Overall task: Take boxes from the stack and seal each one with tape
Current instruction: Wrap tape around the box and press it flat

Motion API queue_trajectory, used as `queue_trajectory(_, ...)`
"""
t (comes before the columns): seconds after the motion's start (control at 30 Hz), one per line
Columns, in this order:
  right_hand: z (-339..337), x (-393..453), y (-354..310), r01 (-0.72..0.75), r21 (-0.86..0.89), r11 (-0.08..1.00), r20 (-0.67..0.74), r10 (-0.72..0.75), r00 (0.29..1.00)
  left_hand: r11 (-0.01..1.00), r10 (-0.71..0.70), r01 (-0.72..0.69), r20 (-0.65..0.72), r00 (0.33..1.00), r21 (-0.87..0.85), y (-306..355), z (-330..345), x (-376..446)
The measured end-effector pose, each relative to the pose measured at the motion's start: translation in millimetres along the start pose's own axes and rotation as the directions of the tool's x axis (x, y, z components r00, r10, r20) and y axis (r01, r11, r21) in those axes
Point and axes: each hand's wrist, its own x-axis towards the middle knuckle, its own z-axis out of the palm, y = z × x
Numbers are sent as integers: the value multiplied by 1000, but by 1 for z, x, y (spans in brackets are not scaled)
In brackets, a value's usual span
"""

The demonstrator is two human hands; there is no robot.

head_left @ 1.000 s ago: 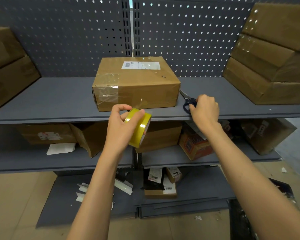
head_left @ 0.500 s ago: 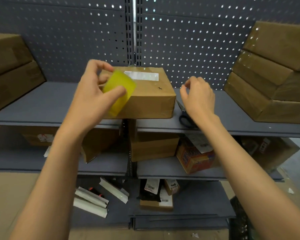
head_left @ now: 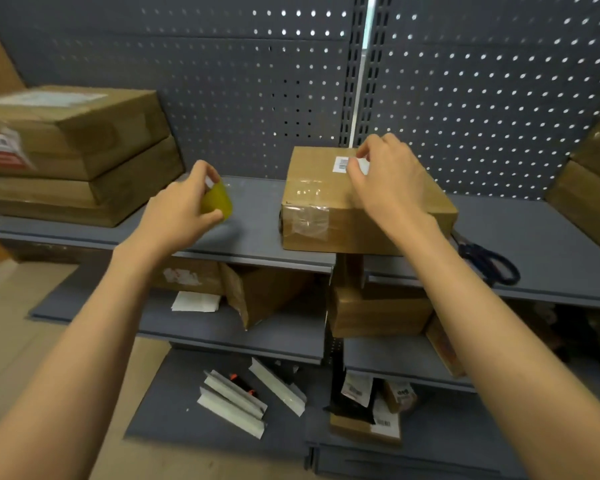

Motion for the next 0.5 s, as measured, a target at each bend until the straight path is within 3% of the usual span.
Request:
queue_trajectory(0.2, 28, 2, -46, -25, -14, 1000, -9, 25, 1000, 994, 99, -102, 80, 992, 41, -46, 26, 24)
queue_trajectory(0.5, 27, -6, -48, -111, -103, 989, -1, 111, 994, 958, 240, -255, 120, 963, 129, -44, 60, 43)
